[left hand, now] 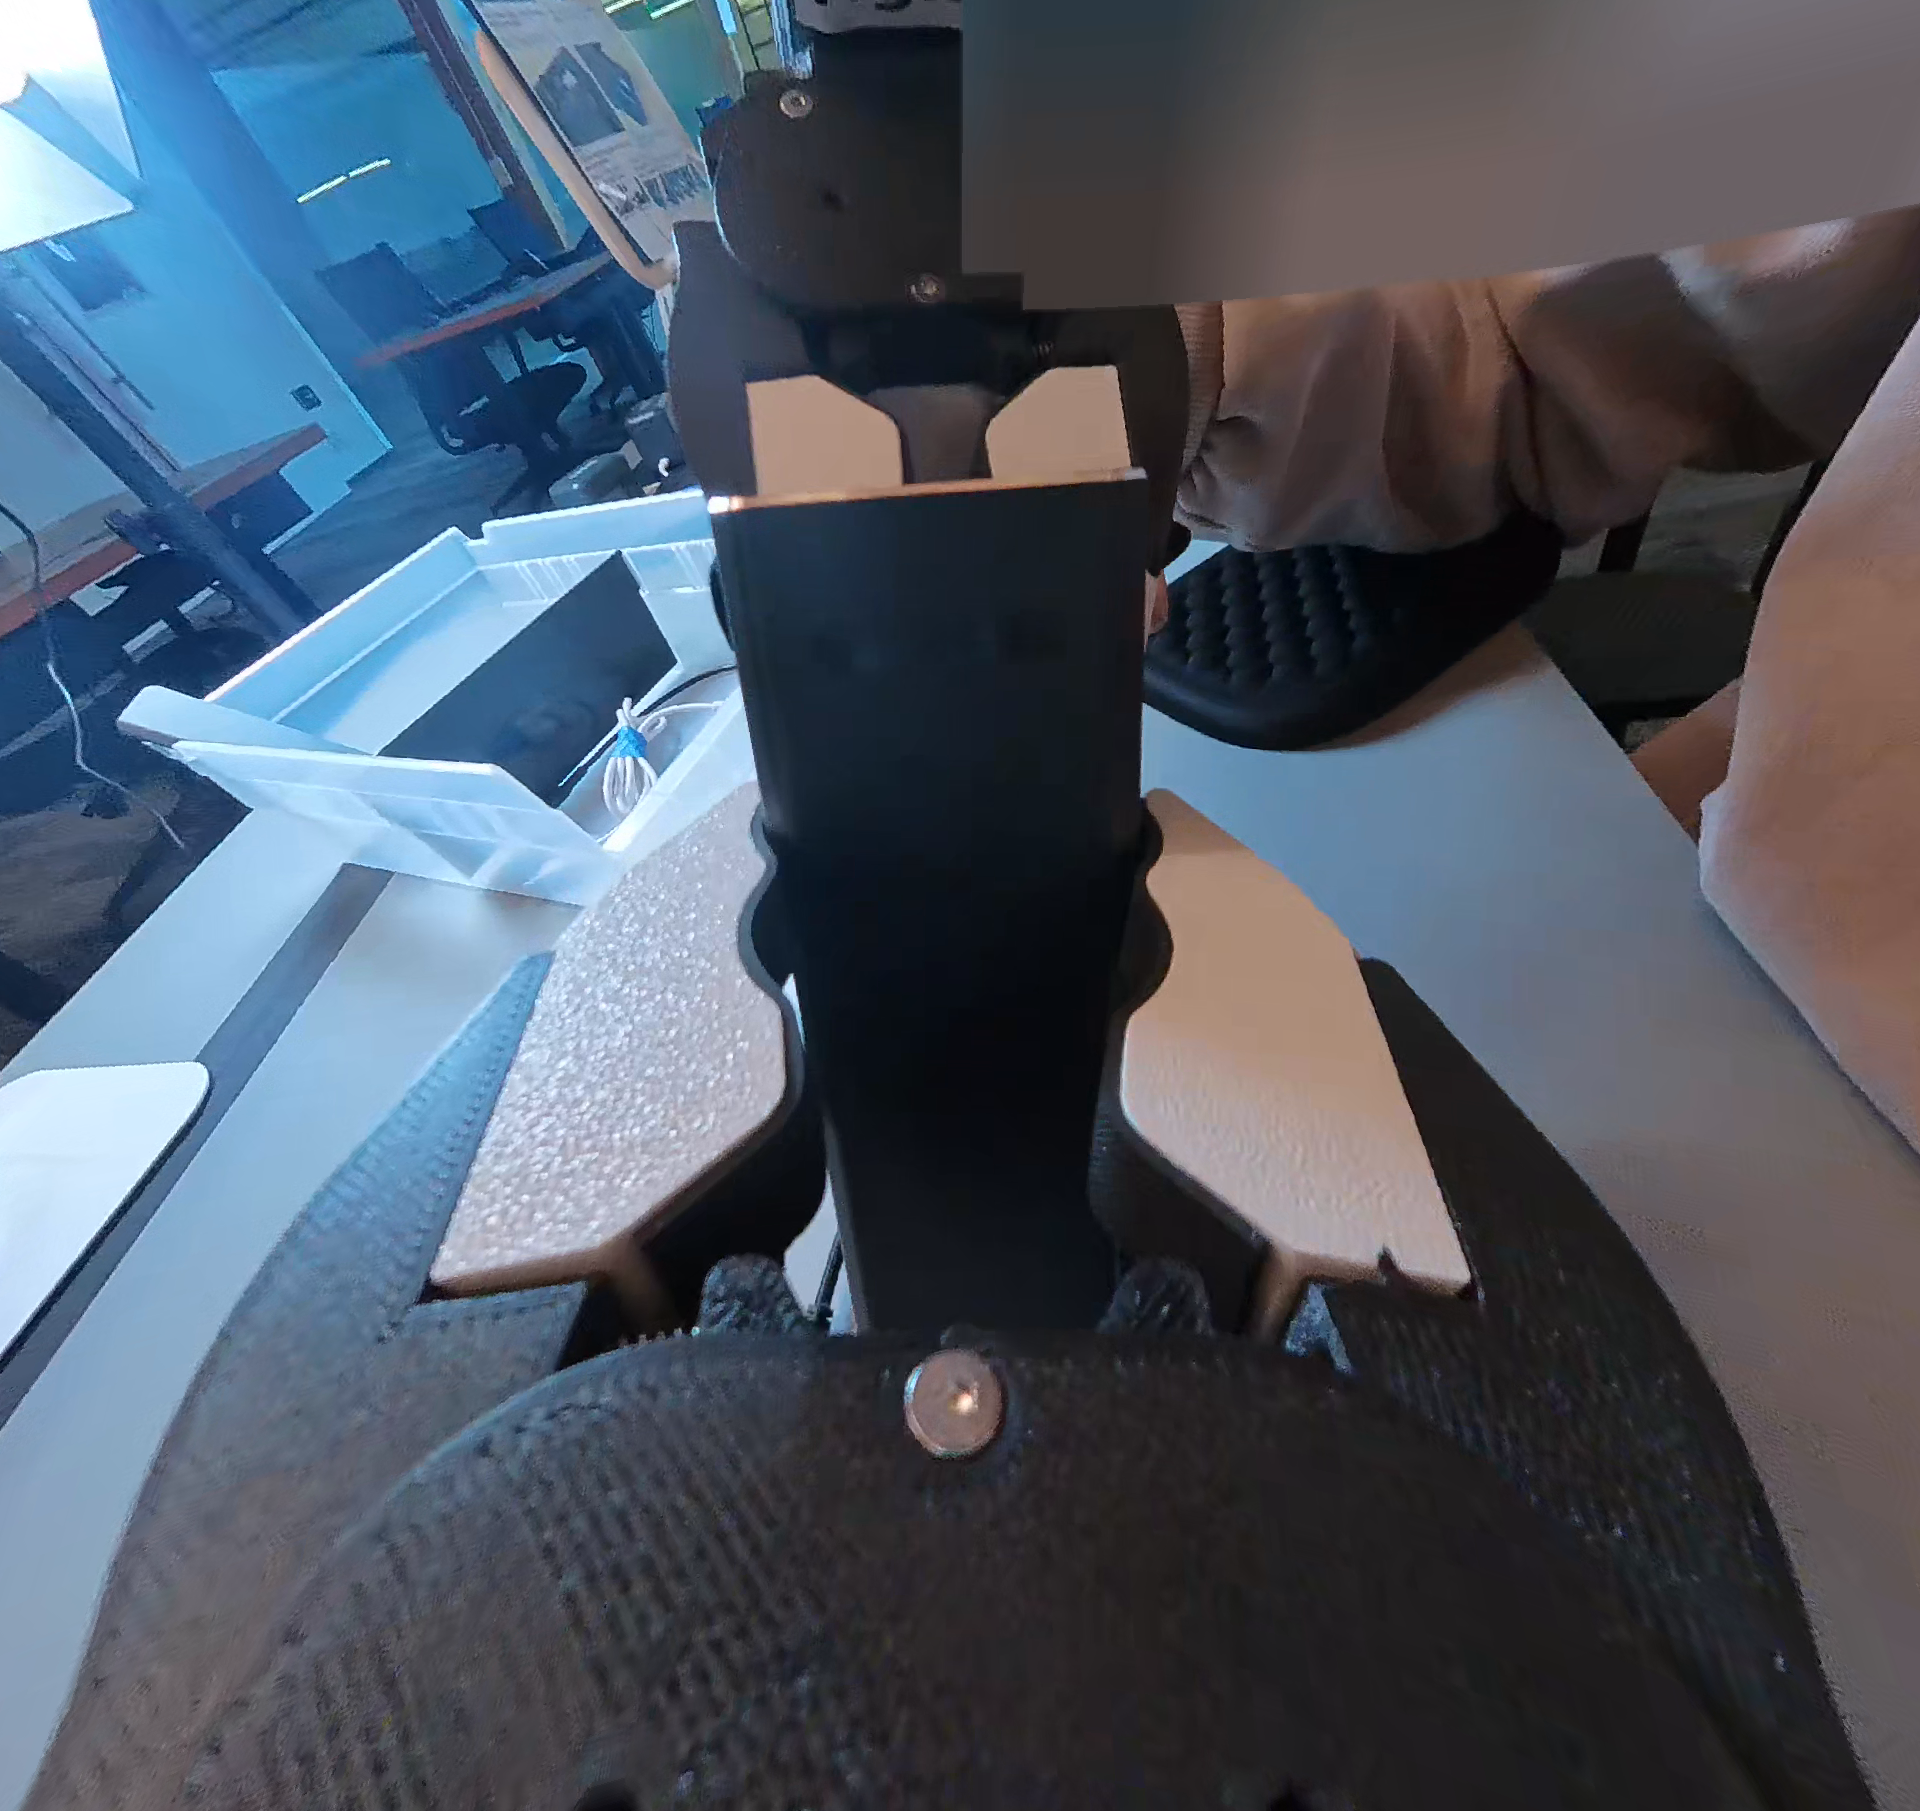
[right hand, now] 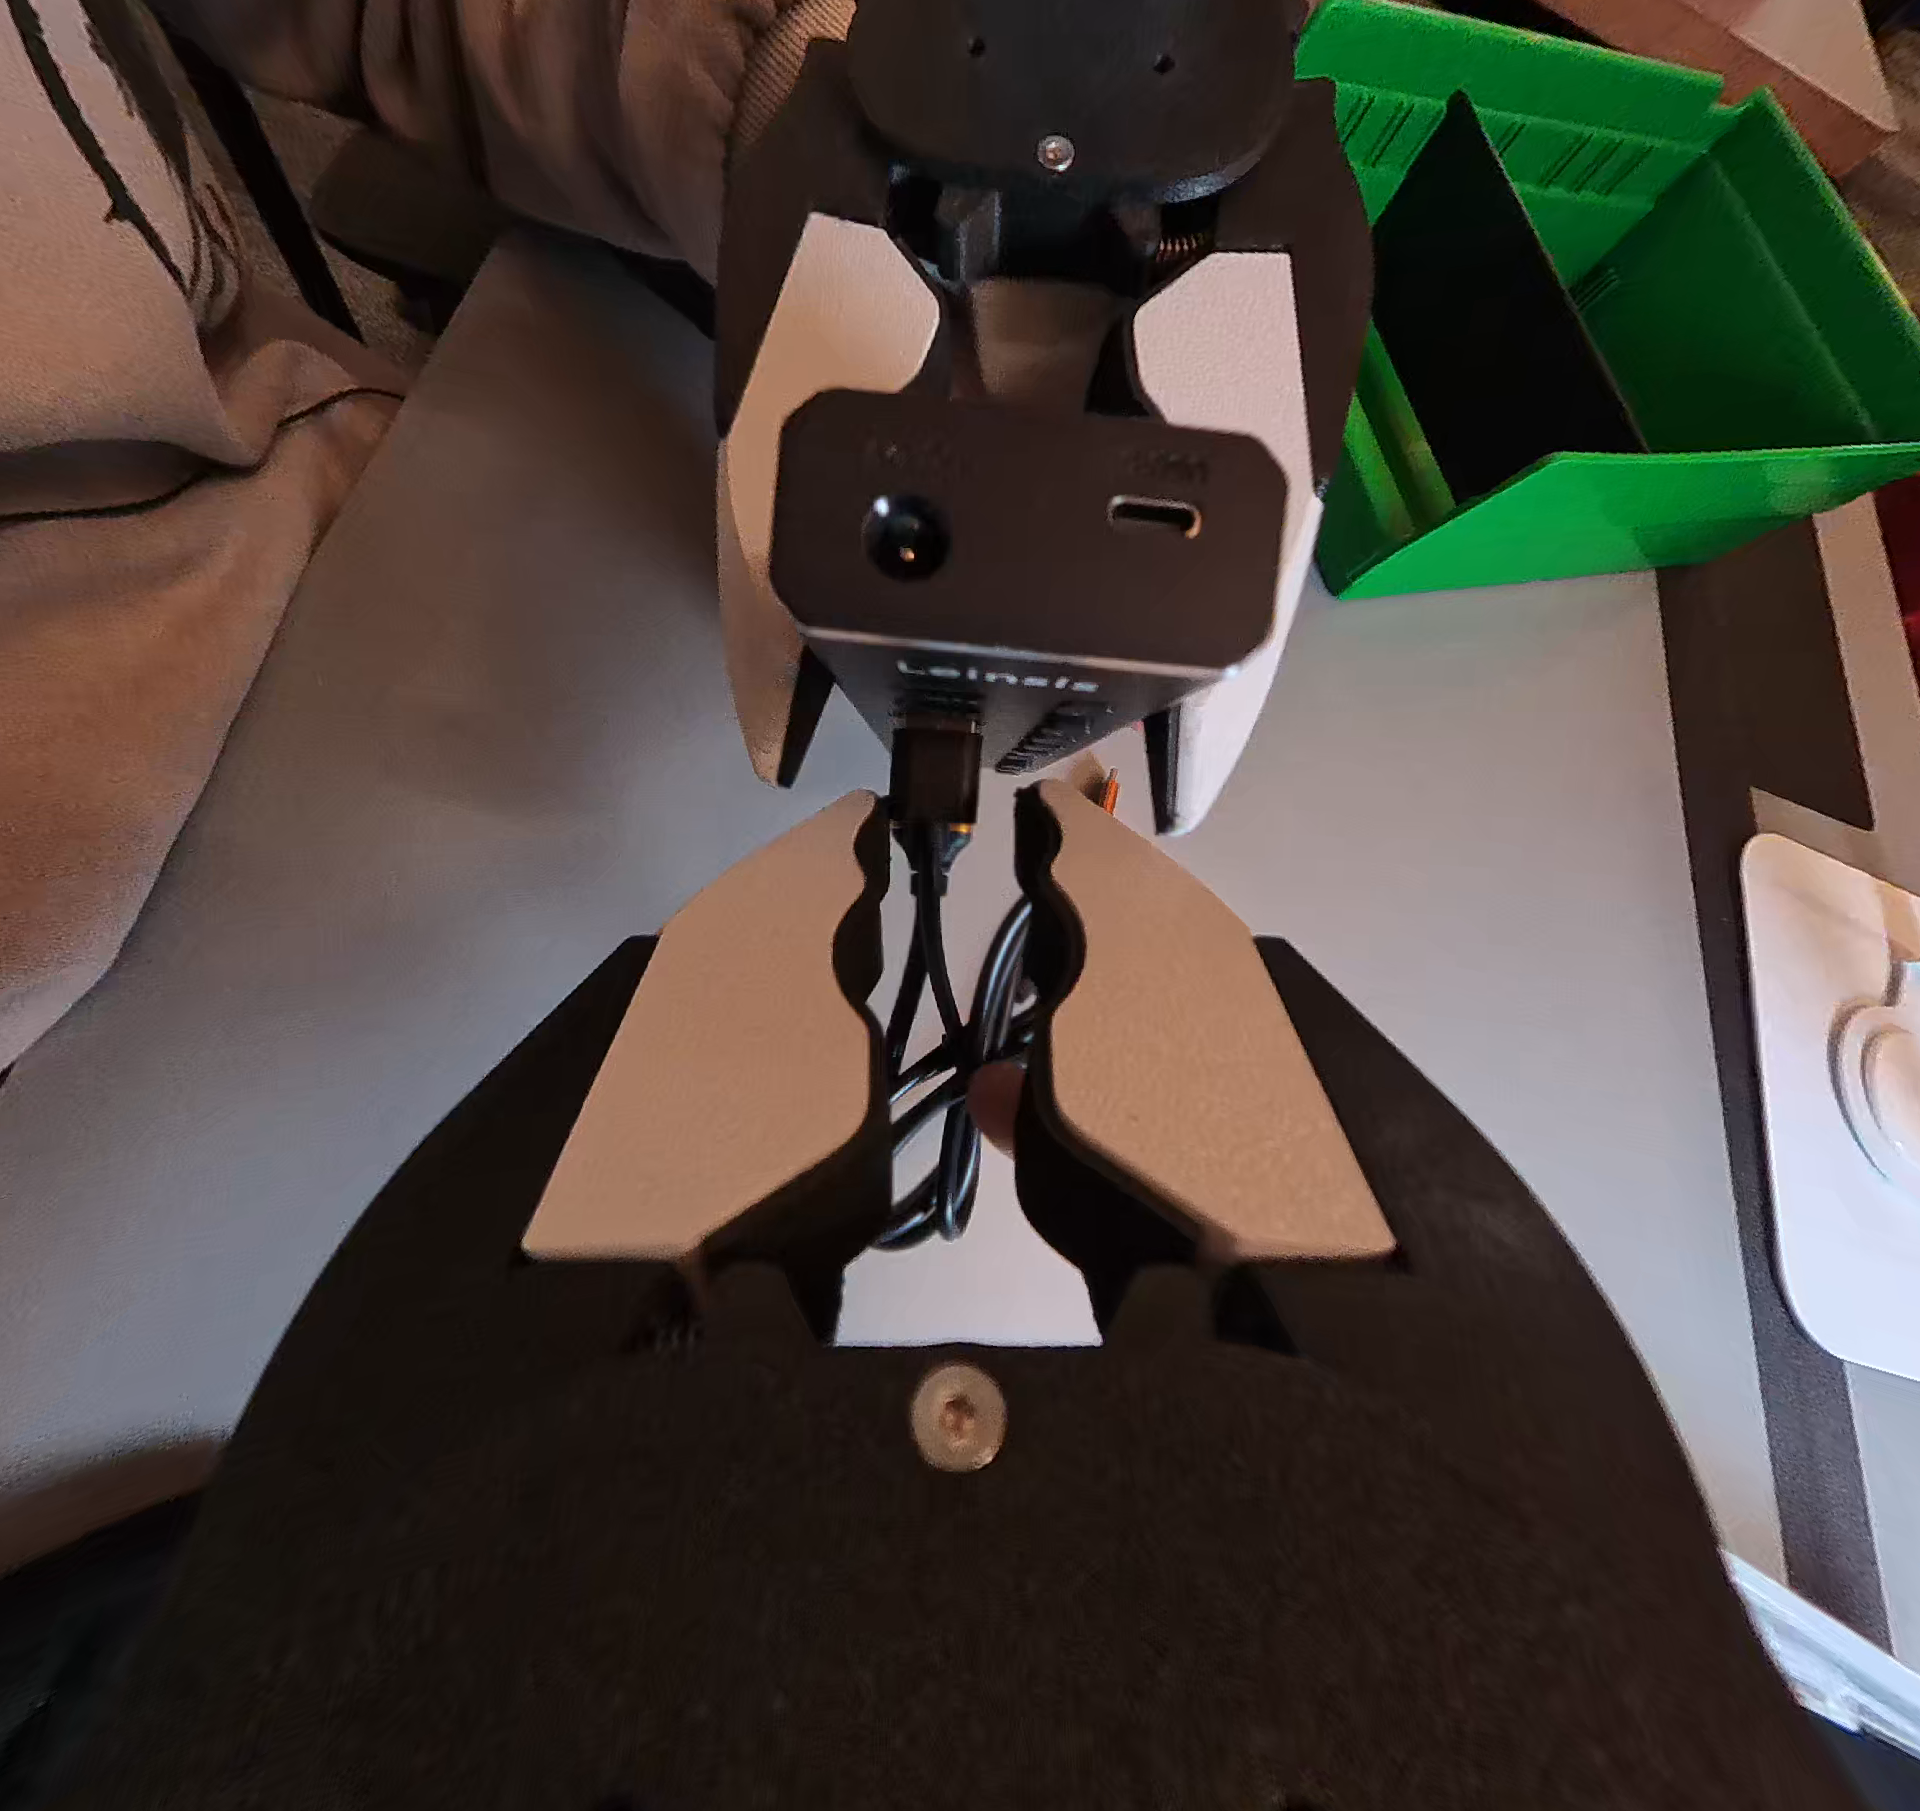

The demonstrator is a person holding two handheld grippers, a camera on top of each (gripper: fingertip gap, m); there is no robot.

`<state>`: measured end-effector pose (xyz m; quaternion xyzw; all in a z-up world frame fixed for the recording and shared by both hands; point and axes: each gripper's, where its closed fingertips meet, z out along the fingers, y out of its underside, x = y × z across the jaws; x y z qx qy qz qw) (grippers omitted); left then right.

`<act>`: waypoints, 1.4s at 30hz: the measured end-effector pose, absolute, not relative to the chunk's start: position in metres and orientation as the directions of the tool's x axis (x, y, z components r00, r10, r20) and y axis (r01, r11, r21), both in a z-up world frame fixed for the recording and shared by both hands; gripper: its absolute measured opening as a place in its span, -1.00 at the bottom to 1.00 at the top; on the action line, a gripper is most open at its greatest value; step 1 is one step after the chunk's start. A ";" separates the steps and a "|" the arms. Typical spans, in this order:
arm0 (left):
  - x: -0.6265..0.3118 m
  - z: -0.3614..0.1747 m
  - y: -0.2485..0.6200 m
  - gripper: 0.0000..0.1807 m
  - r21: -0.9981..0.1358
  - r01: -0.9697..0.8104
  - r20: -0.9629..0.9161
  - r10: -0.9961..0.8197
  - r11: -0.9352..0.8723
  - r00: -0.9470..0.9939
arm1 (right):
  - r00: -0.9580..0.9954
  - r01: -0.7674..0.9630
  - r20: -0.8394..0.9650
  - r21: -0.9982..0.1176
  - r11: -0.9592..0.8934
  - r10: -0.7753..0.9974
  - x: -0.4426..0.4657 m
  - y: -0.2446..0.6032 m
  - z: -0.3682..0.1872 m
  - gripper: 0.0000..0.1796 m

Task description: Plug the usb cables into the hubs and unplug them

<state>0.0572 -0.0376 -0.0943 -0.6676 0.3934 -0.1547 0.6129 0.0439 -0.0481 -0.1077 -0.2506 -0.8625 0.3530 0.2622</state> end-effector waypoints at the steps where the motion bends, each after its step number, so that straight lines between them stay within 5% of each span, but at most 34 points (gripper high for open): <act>1: 0.058 -0.096 -0.037 -0.31 -0.937 -0.346 -0.281 -0.715 0.059 0.640 | -0.744 0.242 0.279 -0.735 0.633 0.607 0.046 -0.049 -0.110 -0.80; 12: 0.060 -0.087 -0.029 -0.31 -0.895 -0.440 -0.374 -0.667 0.076 0.644 | -0.721 0.208 0.360 -0.702 0.681 0.592 0.054 -0.037 -0.105 -0.83; 14: 0.043 -0.068 -0.037 -0.31 -0.921 -0.374 -0.355 -0.626 0.107 0.695 | -0.667 0.333 0.424 -0.565 0.755 0.612 0.060 0.003 -0.125 -0.83; 17: 0.008 -0.025 -0.057 -0.31 -0.954 -0.238 -0.299 -0.580 0.181 0.758 | -0.568 0.266 0.357 -0.773 0.576 0.741 0.071 0.024 -0.091 -0.83; 23: -0.029 -0.006 -0.059 -0.31 -0.969 -0.114 -0.214 -0.524 0.218 0.825 | -0.222 0.218 0.500 -0.812 0.542 0.837 0.085 0.108 0.005 -0.83; 29: -0.020 -0.021 -0.050 -0.30 -0.984 0.000 -0.106 -0.591 0.177 0.800 | -0.088 0.477 0.390 -0.792 0.382 0.917 0.062 0.203 -0.065 -0.82; 33: -0.013 -0.026 -0.050 -0.30 -0.985 0.035 -0.079 -0.625 0.168 0.777 | -0.022 0.644 0.415 -0.690 0.331 0.910 0.060 0.237 -0.118 -0.53; 37: -0.004 -0.032 -0.051 -0.31 -0.987 0.037 -0.077 -0.664 0.156 0.744 | -0.089 0.524 0.400 -0.760 0.384 0.912 0.052 0.199 -0.085 -0.55; 42: 0.010 -0.039 -0.052 -0.31 -0.988 -0.006 -0.113 -0.688 0.155 0.717 | -0.447 0.259 0.259 -0.878 0.401 0.856 0.044 0.070 -0.045 -0.58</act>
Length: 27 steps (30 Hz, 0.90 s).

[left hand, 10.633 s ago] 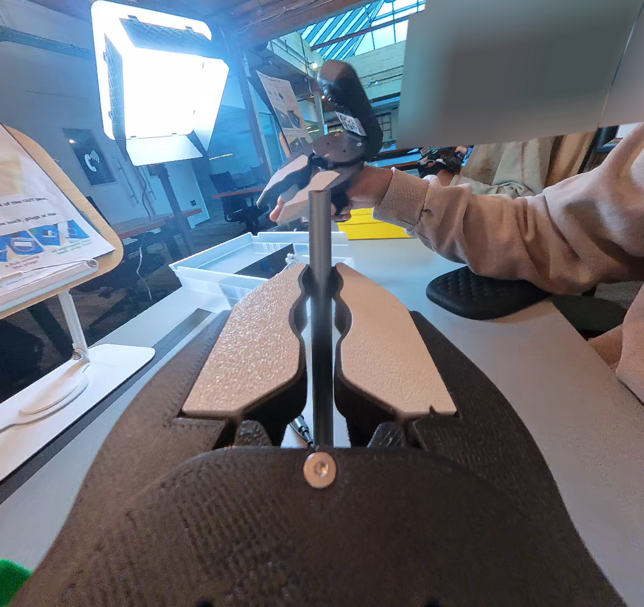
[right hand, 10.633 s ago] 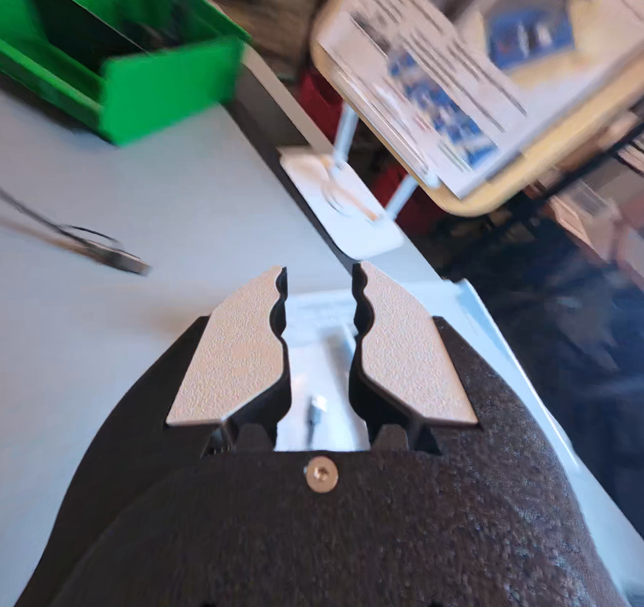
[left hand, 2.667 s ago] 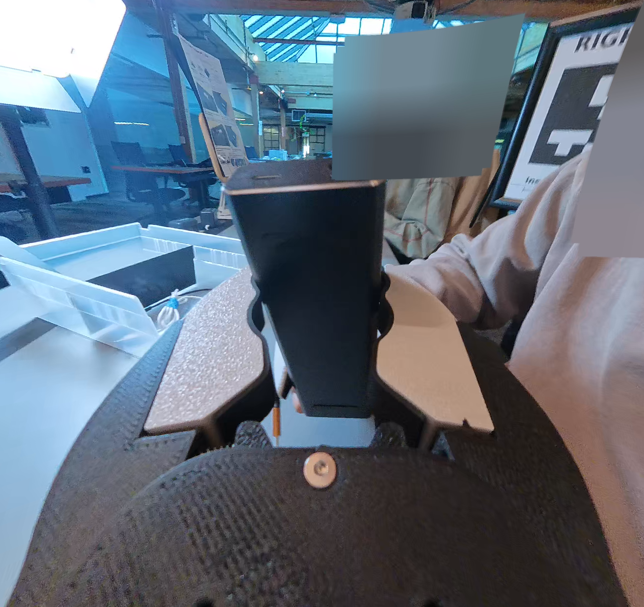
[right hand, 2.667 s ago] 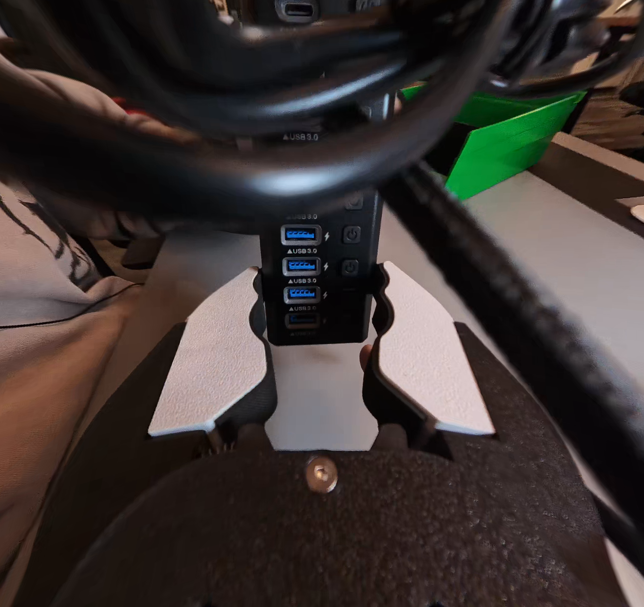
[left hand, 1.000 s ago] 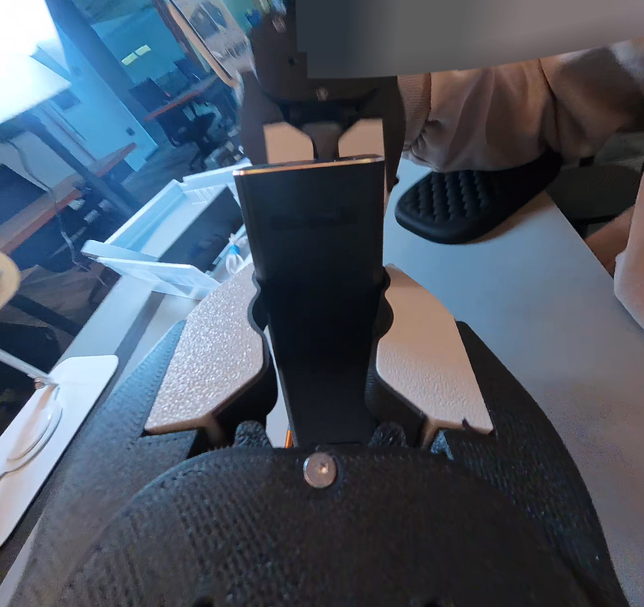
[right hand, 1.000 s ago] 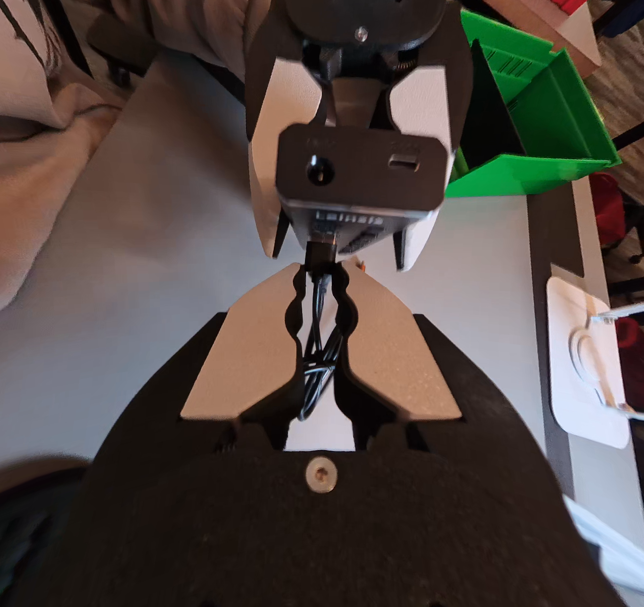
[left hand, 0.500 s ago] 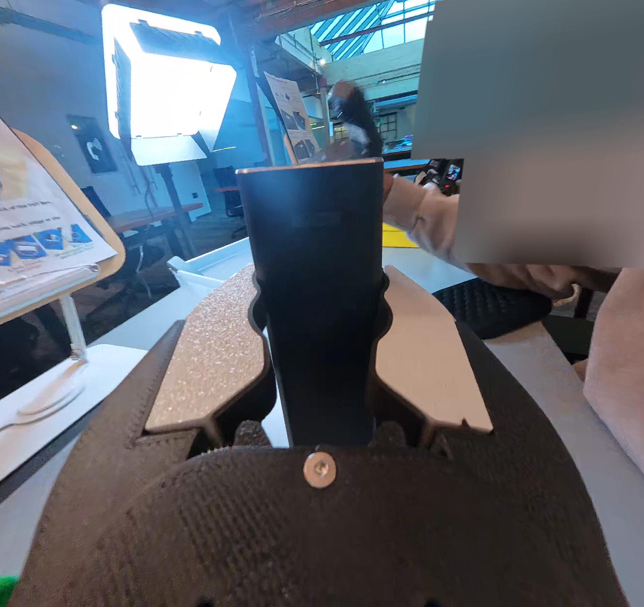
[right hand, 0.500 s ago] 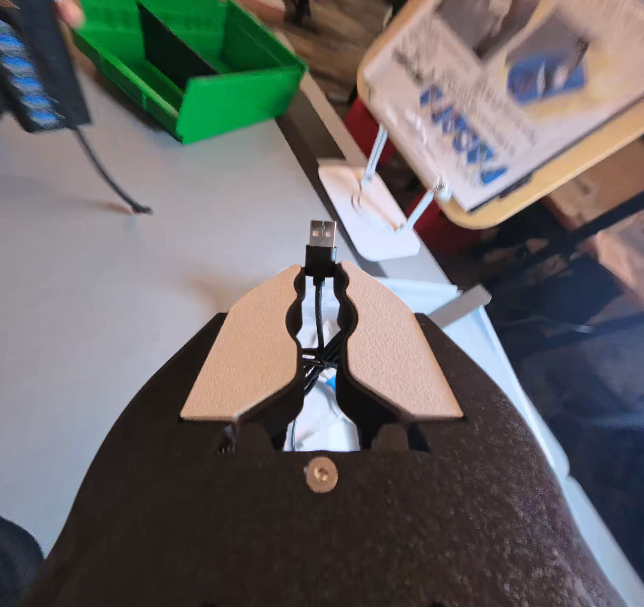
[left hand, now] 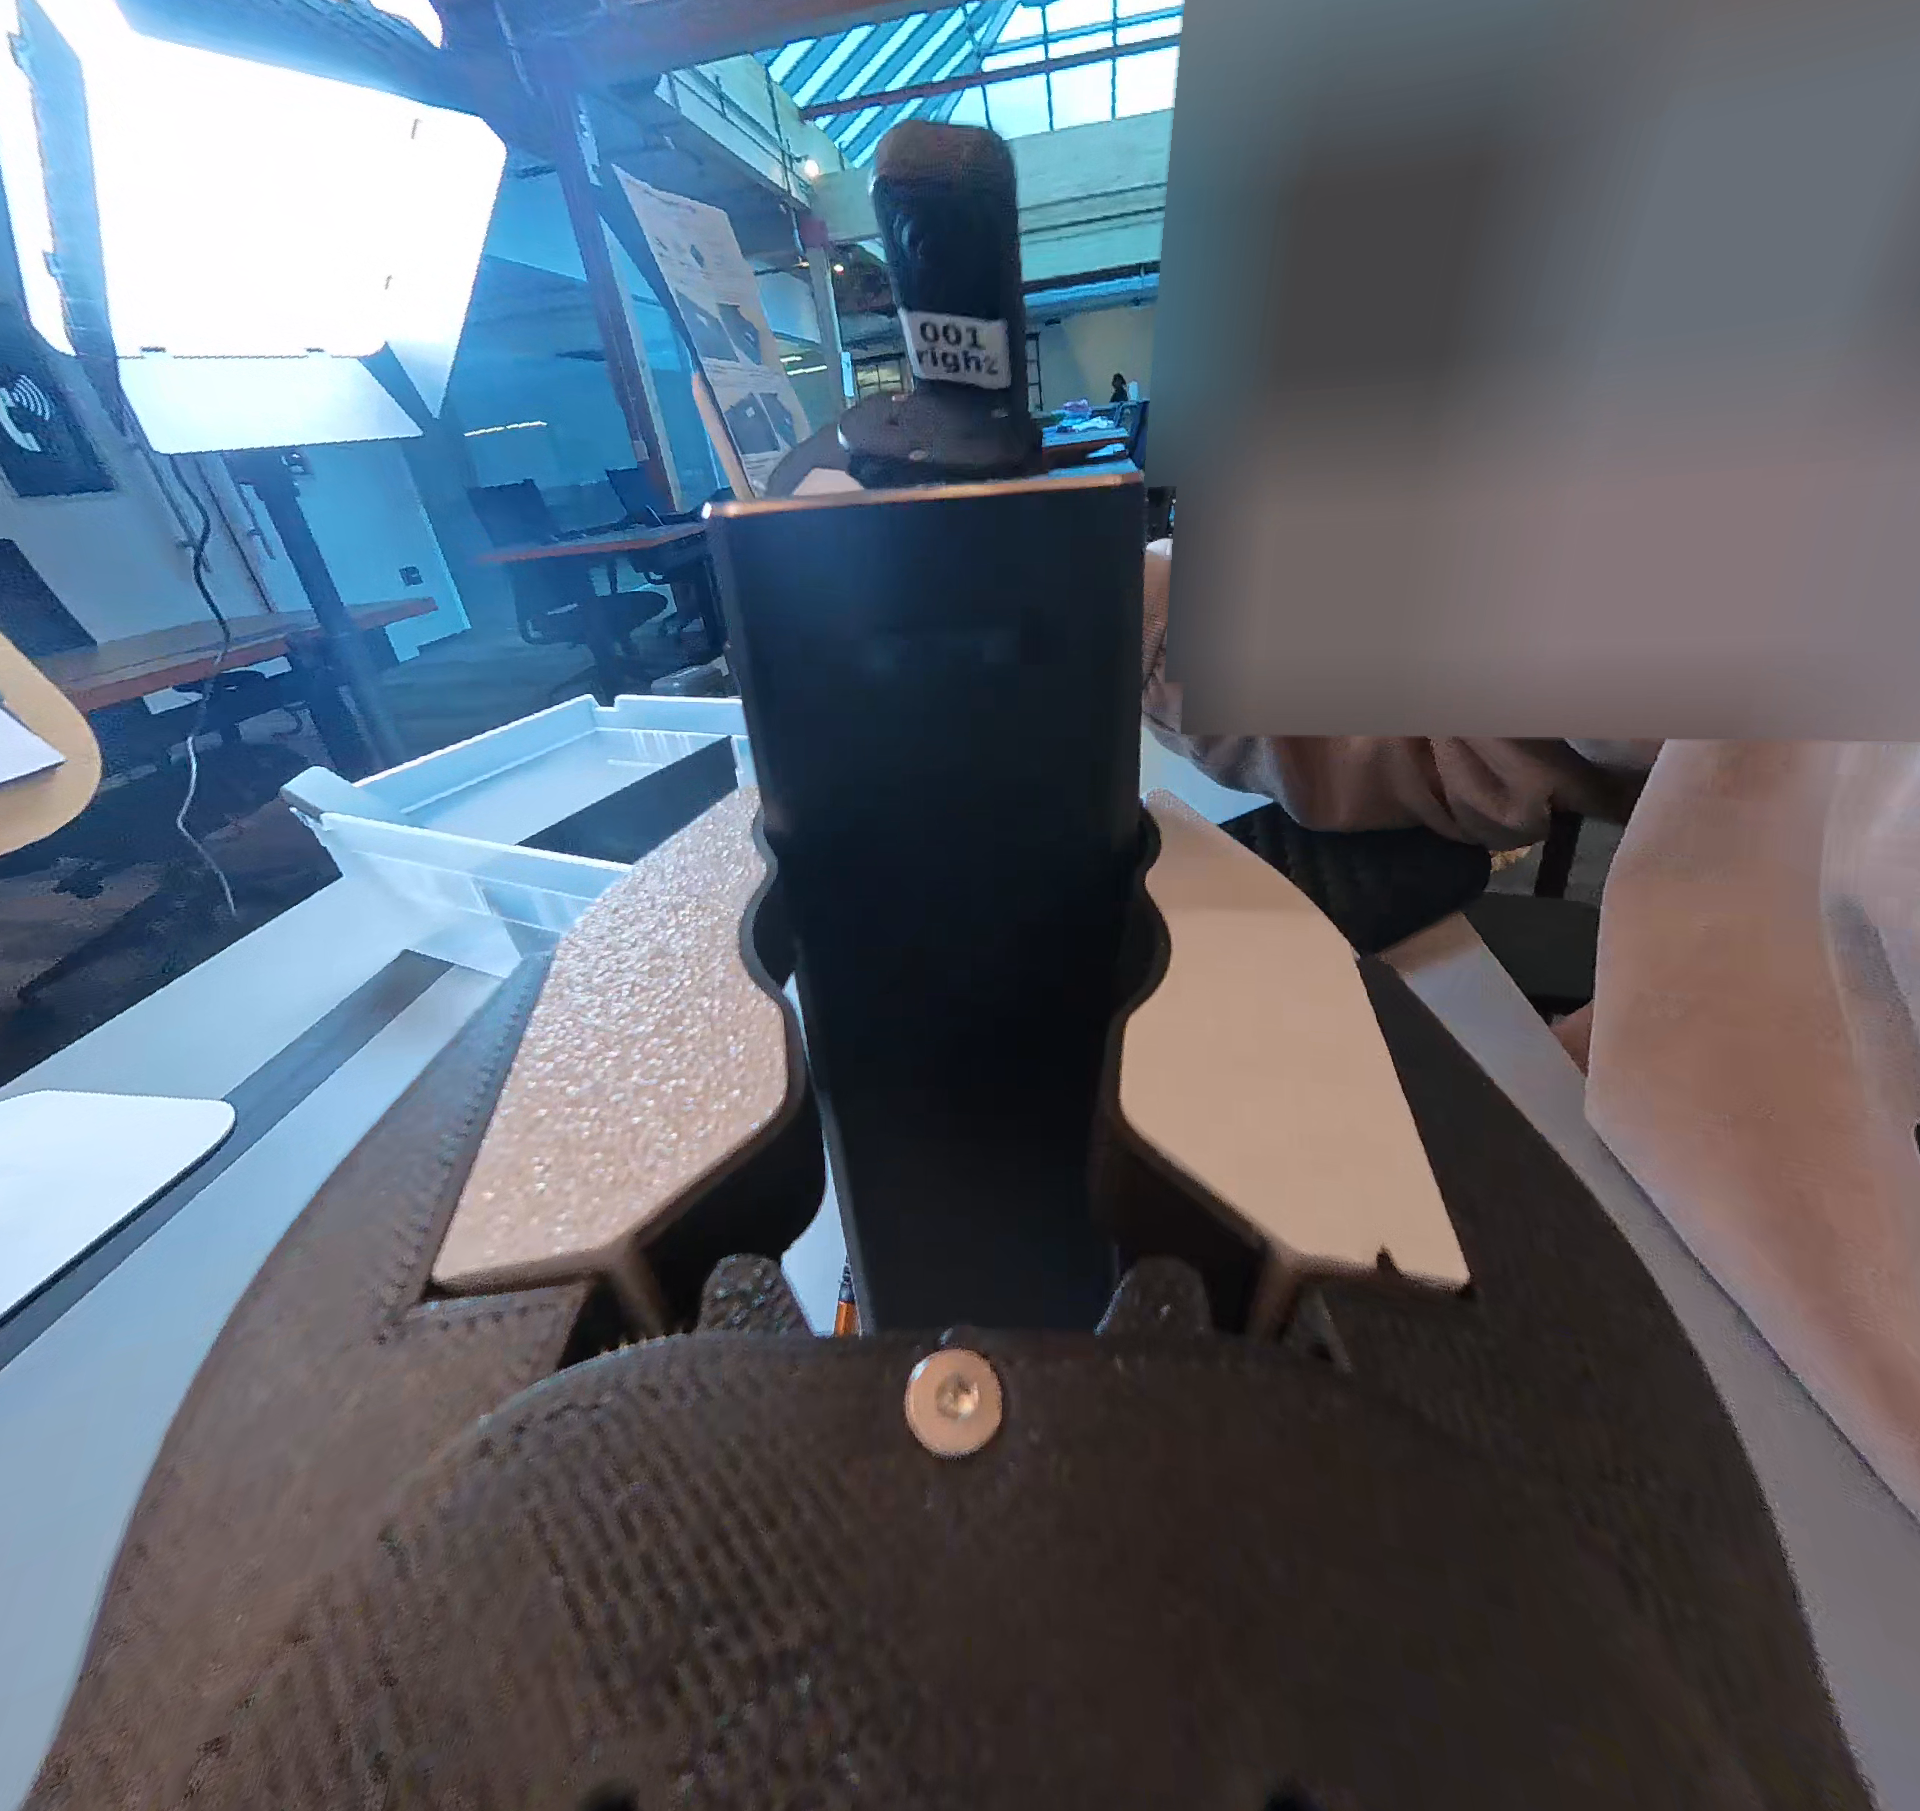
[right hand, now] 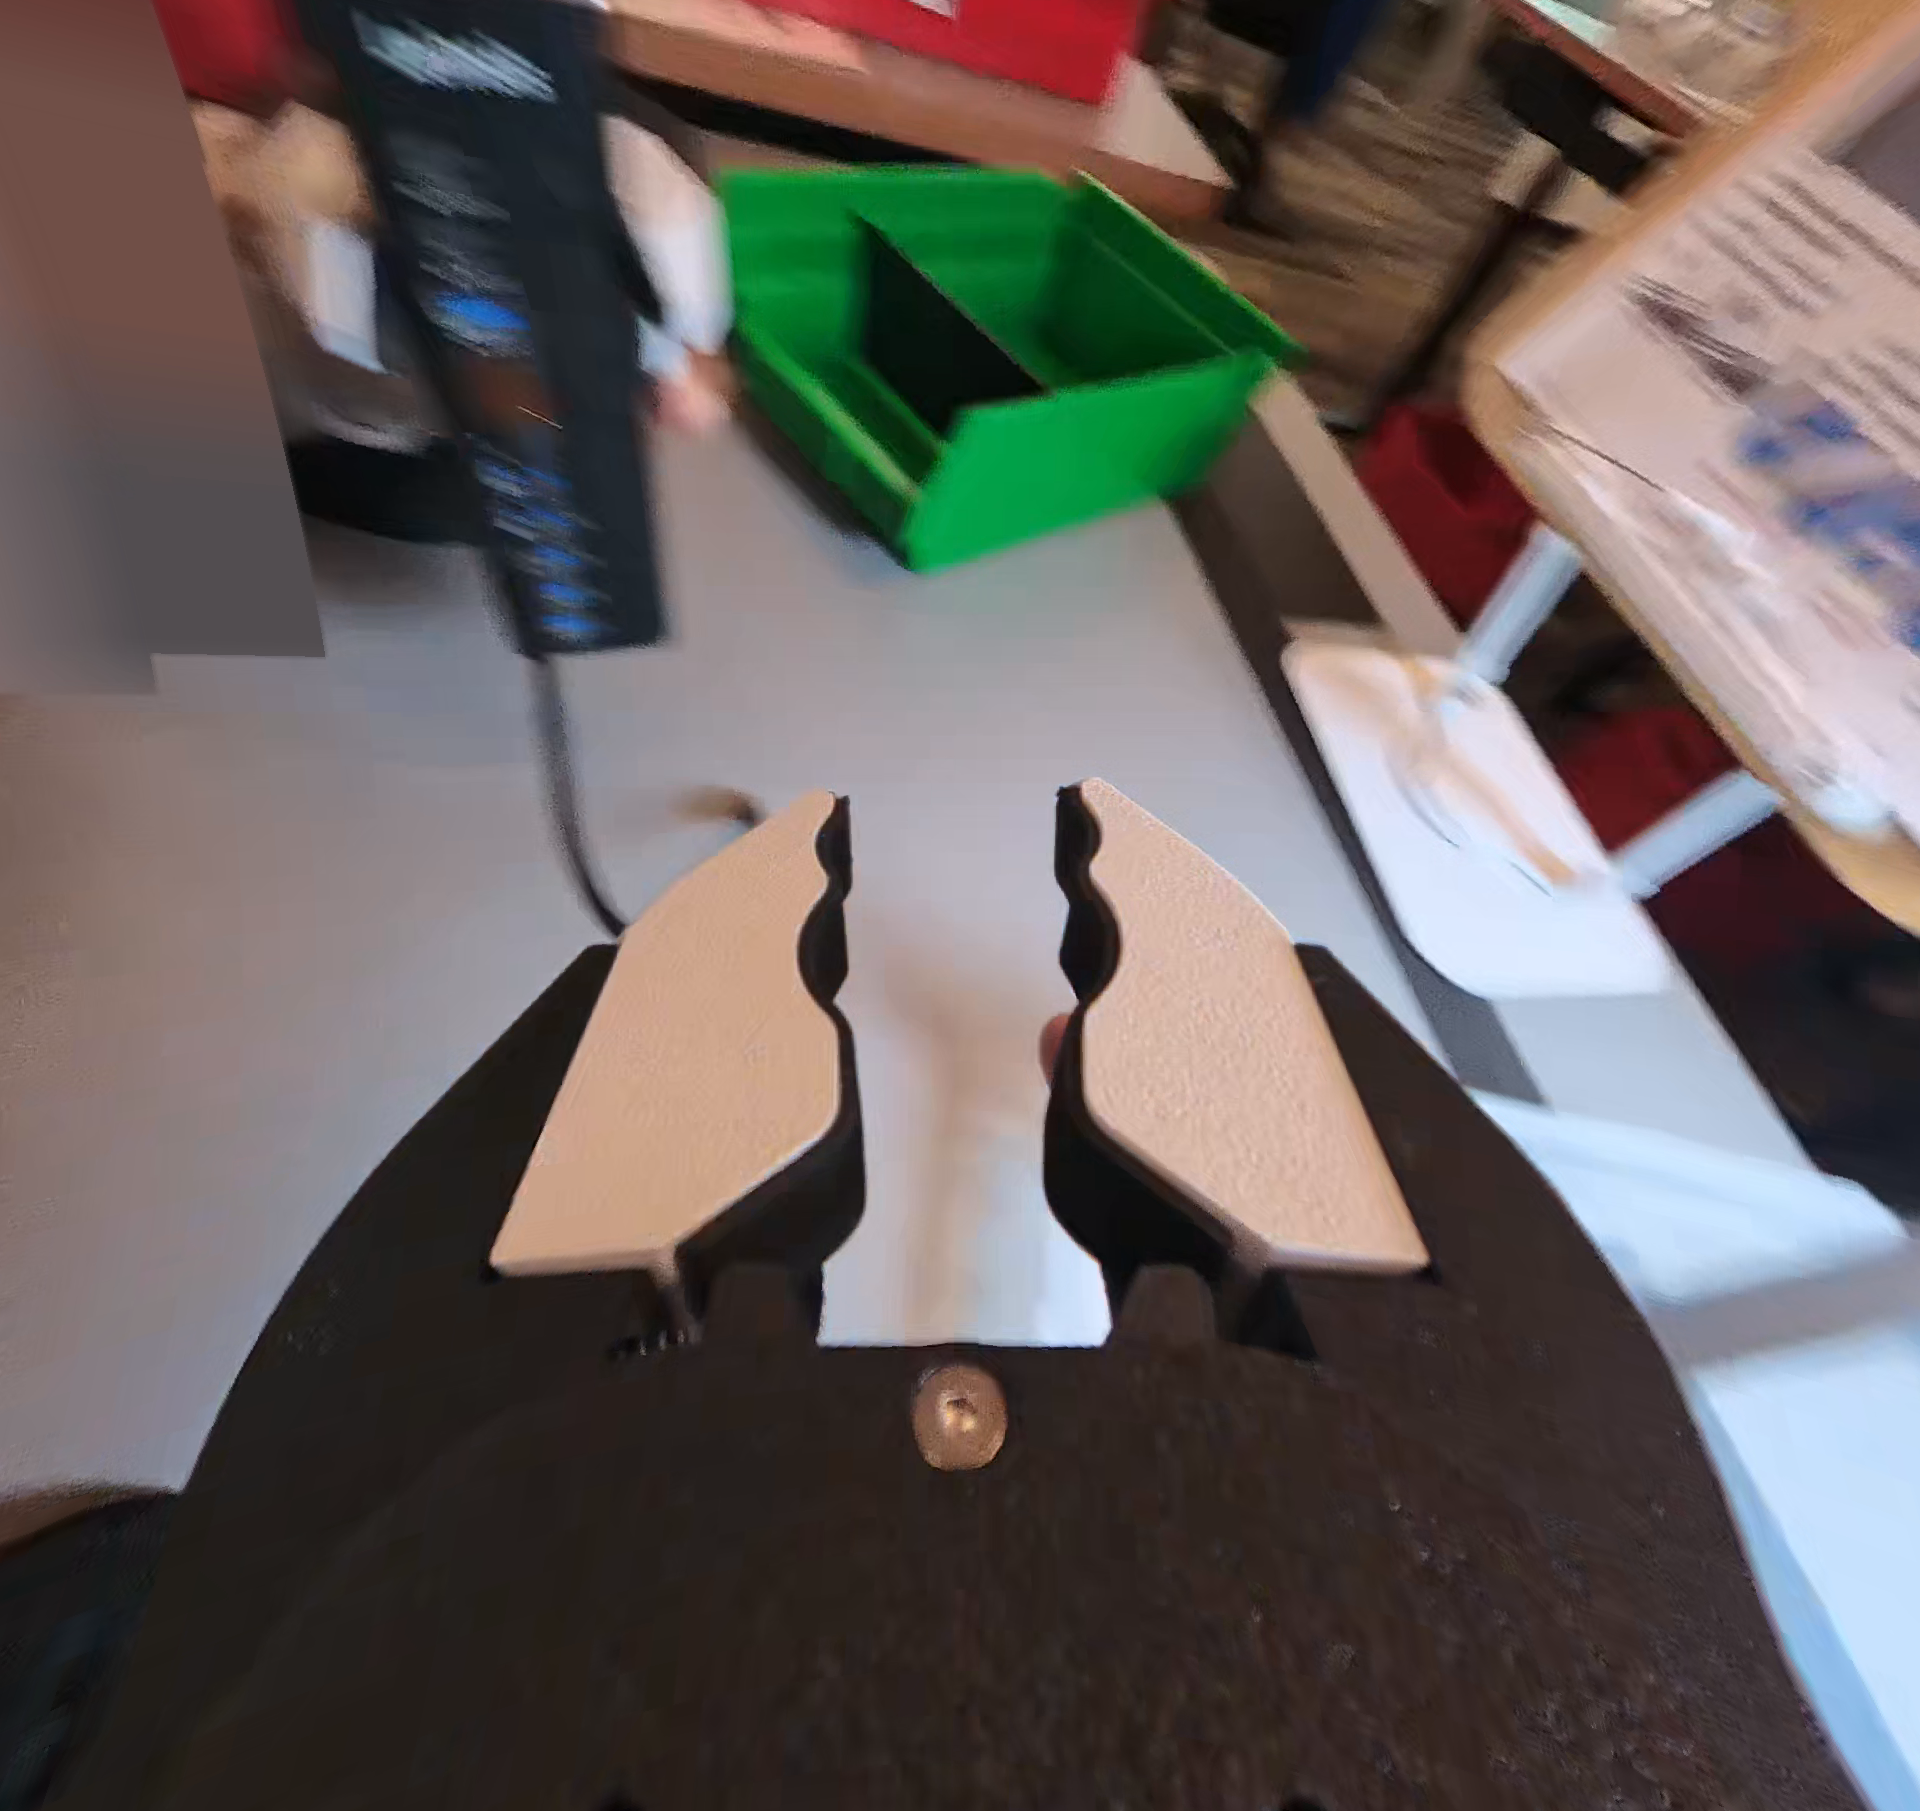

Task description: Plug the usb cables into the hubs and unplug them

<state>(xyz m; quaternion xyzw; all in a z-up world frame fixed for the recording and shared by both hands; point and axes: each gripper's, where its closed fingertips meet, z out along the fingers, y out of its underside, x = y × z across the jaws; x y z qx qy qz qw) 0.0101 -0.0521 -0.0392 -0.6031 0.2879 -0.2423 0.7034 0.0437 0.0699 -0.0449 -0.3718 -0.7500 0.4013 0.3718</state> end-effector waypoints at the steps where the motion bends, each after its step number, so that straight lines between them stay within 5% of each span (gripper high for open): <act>1: 0.013 -0.041 -0.052 -0.31 -0.988 -0.019 -0.123 -0.689 0.156 0.714 | -0.520 0.235 0.242 -0.881 0.410 0.819 0.044 0.044 -0.046 -0.58; 9: 0.036 -0.059 -0.049 -0.31 -0.969 -0.190 -0.248 -0.676 0.160 0.694 | -0.704 0.180 0.280 -0.819 0.545 0.653 0.030 -0.056 -0.083 -0.70; 27: 0.047 -0.067 -0.046 -0.32 -0.932 -0.329 -0.345 -0.638 0.150 0.688 | -0.729 0.142 0.330 -0.783 0.605 0.599 0.037 -0.058 -0.086 -0.83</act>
